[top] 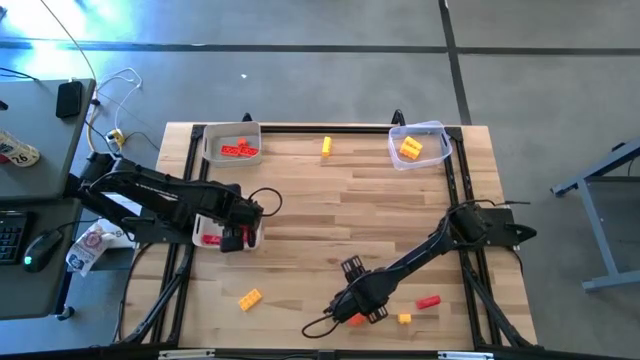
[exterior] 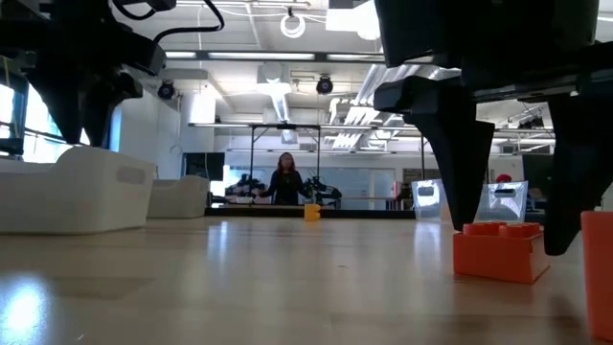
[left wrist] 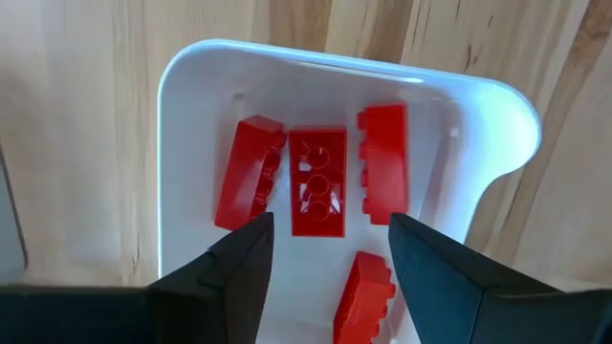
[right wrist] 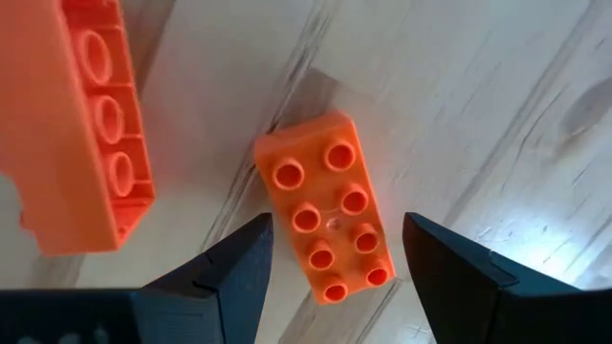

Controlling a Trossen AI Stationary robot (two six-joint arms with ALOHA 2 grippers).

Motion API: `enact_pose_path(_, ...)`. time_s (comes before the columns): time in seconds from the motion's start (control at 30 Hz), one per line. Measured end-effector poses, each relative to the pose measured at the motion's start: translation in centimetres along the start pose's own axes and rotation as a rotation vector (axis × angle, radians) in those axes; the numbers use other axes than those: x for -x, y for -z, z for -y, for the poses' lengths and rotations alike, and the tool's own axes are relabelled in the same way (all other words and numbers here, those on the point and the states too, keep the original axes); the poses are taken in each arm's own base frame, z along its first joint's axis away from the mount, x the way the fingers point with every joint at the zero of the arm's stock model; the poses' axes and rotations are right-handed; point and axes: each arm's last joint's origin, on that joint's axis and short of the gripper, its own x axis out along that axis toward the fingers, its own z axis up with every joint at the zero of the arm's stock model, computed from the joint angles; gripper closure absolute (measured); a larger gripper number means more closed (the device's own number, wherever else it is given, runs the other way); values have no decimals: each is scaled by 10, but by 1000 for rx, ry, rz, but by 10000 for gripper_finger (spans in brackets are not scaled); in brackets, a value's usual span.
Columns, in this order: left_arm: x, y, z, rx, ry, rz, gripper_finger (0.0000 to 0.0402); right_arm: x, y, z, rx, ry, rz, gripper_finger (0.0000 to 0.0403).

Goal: Sort & place blocks by color
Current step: Put the orange game piece into the gray bin

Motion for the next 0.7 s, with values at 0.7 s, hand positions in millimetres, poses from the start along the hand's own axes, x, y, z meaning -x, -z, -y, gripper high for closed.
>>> enact_pose_path(0.7, 0, 0, 0, -53, 5, -2, 208, -19, -1, 13, -92, -34, -70, 293)
